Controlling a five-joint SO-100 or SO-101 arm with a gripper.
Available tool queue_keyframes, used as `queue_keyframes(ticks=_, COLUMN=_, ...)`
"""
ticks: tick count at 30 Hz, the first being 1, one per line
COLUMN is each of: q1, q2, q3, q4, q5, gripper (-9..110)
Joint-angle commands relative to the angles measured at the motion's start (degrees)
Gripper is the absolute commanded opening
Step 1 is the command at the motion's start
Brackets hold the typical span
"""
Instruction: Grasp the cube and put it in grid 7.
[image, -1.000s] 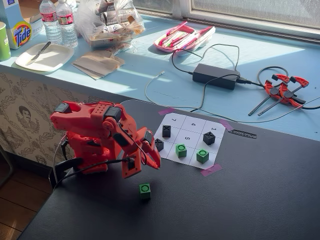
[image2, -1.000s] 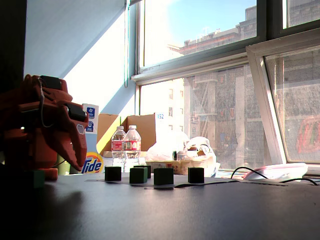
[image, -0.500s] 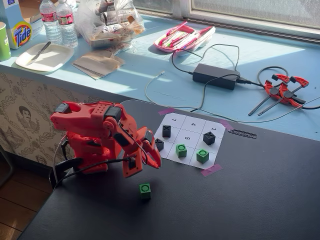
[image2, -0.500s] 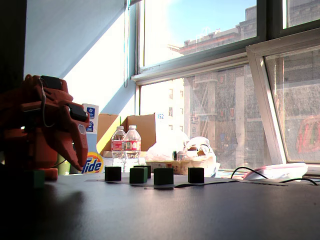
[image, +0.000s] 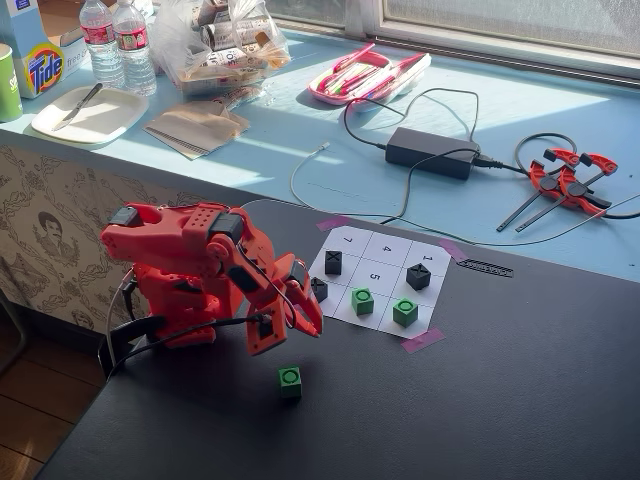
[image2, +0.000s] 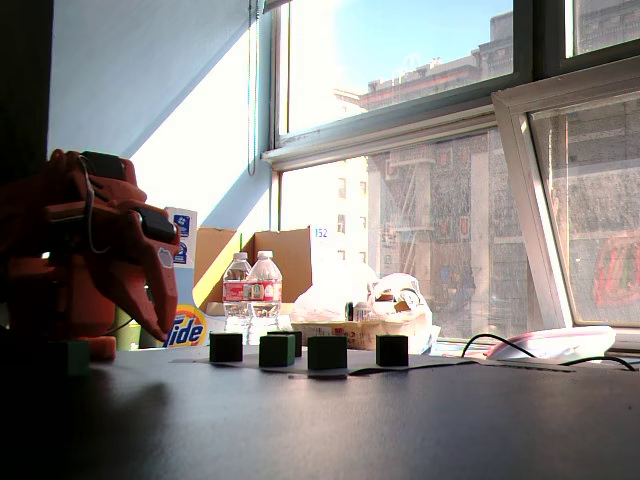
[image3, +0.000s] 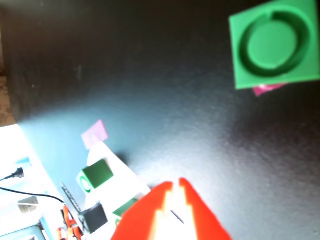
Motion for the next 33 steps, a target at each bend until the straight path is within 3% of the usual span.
queue_keyframes(ticks=1, q1=1.9, q2=-2.2, q3=-1.3, q4=-1.6, q5=-4.7, gripper=0)
queue_keyframes(ticks=10, q1=7.0, q2=-15.3, q3=-26.5, q4=10.1, q5=-15.8, gripper=8)
queue_keyframes(ticks=18, q1=16.9, q2=-33.4, q3=-43.5, q4=24.0, q5=-36.9, gripper=24)
queue_keyframes(ticks=23, q1=24.1, q2=-43.3, q3=-43.9, q4=20.7, q5=-46.3, gripper=27)
queue_keyframes(ticks=33, q1=28.3, q2=-52.2, q3=-42.5, q4=13.0, q5=-54.1, gripper=28)
